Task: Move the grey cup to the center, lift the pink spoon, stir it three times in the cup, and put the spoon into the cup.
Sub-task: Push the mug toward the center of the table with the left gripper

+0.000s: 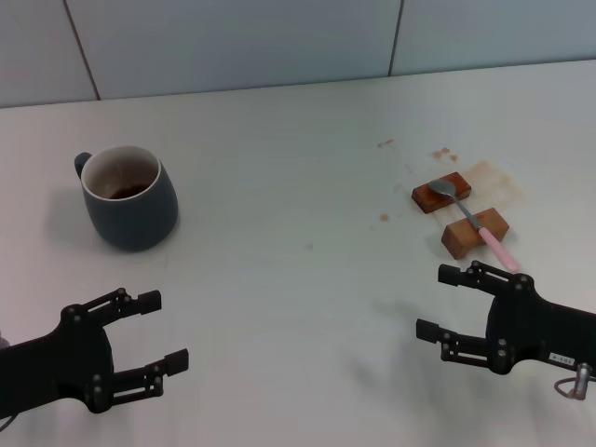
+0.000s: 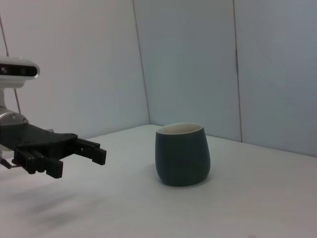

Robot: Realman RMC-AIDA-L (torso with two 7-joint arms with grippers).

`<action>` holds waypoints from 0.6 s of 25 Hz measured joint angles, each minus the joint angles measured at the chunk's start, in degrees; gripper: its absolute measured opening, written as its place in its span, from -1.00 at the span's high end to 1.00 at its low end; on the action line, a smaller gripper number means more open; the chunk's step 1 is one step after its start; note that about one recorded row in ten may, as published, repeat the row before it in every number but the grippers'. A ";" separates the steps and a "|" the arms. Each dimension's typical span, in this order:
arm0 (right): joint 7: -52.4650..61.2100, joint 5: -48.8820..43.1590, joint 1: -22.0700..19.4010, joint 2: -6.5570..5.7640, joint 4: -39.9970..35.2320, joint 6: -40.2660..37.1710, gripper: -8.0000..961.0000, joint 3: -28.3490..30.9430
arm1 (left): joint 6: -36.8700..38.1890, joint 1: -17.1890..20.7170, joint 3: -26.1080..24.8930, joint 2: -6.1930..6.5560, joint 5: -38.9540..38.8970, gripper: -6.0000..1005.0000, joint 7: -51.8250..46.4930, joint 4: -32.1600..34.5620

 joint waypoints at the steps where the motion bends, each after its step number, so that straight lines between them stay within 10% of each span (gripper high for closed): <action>1: 0.00 0.00 0.00 0.00 0.00 0.00 -0.69 0.02 | 0.04 0.00 -0.03 0.00 0.00 -0.60 0.00 0.00; 15: 0.08 0.10 -0.07 0.00 -0.01 -0.18 -0.69 0.04 | 0.20 0.26 -0.06 -0.10 0.01 -0.53 0.00 0.00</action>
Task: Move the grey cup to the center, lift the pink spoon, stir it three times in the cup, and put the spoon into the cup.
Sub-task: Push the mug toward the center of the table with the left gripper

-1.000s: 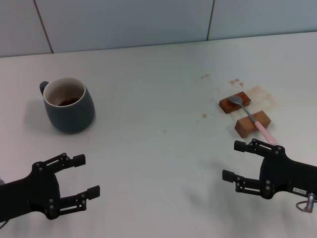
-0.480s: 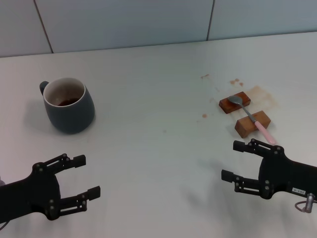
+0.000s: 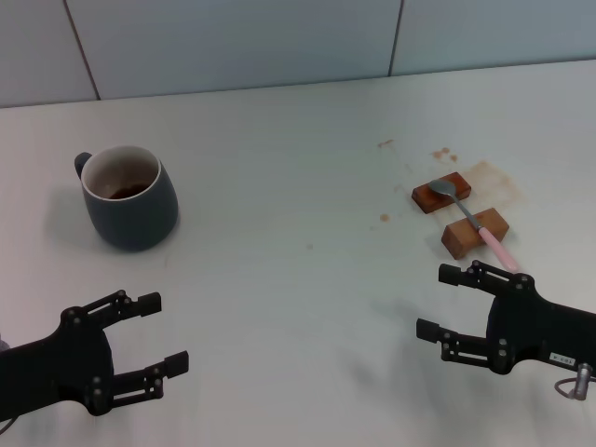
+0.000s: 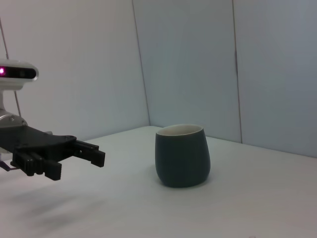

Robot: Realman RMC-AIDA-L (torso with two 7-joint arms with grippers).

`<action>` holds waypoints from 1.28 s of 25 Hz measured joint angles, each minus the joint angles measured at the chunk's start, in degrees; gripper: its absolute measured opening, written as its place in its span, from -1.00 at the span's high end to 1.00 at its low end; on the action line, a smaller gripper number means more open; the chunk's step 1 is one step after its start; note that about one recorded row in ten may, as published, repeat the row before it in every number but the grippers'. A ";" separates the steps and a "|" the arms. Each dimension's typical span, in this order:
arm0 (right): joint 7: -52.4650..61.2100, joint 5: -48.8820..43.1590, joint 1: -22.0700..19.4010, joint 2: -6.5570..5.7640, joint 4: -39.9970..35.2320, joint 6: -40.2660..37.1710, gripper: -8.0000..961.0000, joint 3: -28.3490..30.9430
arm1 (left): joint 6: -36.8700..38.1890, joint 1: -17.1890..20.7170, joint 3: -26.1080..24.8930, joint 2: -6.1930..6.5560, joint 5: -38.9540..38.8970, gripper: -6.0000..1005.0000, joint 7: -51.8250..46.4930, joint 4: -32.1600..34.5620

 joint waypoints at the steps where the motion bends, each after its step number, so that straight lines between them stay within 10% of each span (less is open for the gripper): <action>1: 0.04 0.00 -0.01 0.00 0.00 -0.03 -0.69 0.00 | -0.02 0.00 0.00 0.00 0.00 -0.53 0.00 0.00; 11: 0.15 0.00 0.12 0.00 0.00 -0.16 -0.69 0.05 | -0.27 -0.42 0.43 0.00 0.07 -0.47 0.06 0.26; 25: 0.27 0.15 0.45 0.00 0.00 0.06 -0.69 0.09 | -1.14 -0.63 0.02 -0.45 -0.61 0.79 -0.26 0.70; 32: 0.21 0.91 0.48 0.00 0.01 0.08 -0.69 0.13 | 0.50 0.61 -0.08 -1.35 -12.57 0.92 0.50 0.36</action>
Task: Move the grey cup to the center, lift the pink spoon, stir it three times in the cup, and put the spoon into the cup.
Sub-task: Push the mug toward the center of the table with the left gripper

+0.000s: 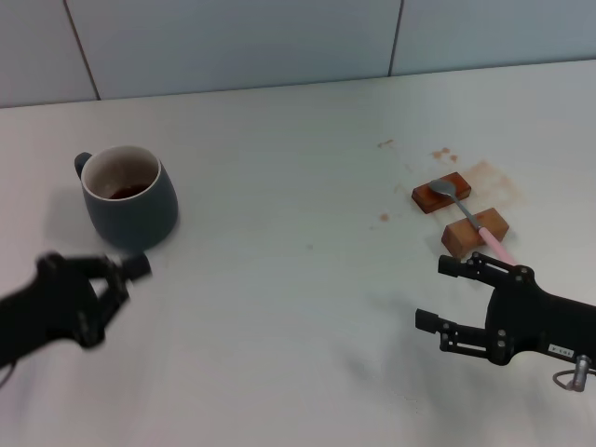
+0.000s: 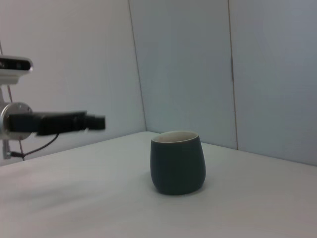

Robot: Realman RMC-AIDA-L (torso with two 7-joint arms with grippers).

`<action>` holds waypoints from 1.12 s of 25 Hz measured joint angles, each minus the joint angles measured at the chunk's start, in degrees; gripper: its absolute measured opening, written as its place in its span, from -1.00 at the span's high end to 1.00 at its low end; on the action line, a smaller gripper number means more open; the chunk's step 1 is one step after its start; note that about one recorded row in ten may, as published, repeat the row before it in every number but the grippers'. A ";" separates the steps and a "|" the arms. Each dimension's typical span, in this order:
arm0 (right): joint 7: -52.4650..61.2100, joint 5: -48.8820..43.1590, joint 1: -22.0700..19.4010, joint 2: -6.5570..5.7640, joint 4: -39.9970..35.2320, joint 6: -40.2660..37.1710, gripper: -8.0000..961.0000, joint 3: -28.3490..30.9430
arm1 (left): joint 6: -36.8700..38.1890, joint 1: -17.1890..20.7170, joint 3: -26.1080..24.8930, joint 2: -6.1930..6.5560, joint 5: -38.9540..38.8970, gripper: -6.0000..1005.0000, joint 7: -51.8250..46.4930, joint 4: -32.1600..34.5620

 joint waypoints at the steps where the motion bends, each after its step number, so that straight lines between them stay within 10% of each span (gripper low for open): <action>1: -0.05 0.07 -0.01 0.00 0.00 -0.01 -0.69 0.02 | -0.28 0.40 -0.06 -0.43 -3.41 0.94 0.87 0.08; 5: -0.10 0.50 -0.03 0.00 0.00 -0.25 -0.69 0.04 | -5.09 1.96 -1.01 -2.51 -16.97 0.99 9.92 -0.85; 13: -0.04 1.27 -0.21 0.00 0.31 -0.57 -0.69 0.04 | -24.53 1.42 -1.41 -2.75 -34.39 0.99 34.77 -9.67; 28: -0.26 2.18 -0.51 0.00 1.31 -0.61 -0.69 0.04 | -38.40 -3.10 -0.80 -3.02 -34.96 0.99 59.13 -14.85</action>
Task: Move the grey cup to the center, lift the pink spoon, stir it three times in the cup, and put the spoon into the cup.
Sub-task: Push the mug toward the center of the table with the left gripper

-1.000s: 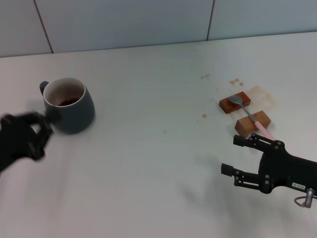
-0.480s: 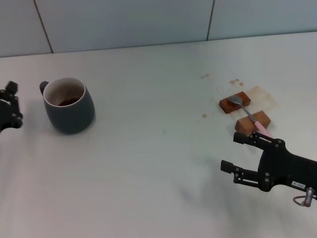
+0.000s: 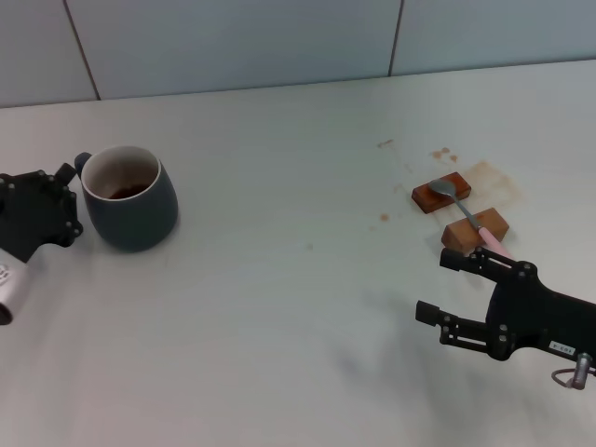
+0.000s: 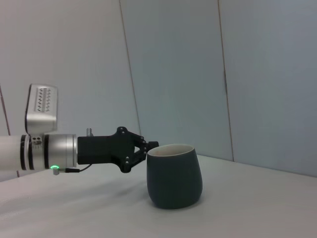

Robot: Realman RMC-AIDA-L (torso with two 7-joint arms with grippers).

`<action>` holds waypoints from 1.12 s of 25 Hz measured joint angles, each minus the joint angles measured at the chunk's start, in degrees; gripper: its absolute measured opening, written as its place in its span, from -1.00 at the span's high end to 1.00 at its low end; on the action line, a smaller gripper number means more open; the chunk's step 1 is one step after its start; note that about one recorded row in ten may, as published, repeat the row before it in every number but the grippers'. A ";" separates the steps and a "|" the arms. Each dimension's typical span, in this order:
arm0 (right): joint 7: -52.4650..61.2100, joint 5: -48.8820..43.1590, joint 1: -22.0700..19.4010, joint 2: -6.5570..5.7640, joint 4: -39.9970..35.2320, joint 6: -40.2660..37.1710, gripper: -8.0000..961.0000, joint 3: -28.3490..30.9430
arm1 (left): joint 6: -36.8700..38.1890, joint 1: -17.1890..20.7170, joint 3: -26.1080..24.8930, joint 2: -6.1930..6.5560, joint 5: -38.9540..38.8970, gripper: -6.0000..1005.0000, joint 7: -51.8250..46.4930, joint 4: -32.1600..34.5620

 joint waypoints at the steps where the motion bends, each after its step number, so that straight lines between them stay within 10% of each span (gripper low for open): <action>1: -0.01 0.00 0.00 0.00 0.00 0.00 -0.69 0.00 | -1.32 -0.51 0.14 -0.01 0.13 0.99 1.45 -0.23; 28: -0.02 0.67 -0.07 0.00 0.00 -0.01 -0.69 0.00 | -5.71 -6.04 12.84 -0.24 0.13 0.99 3.63 -2.41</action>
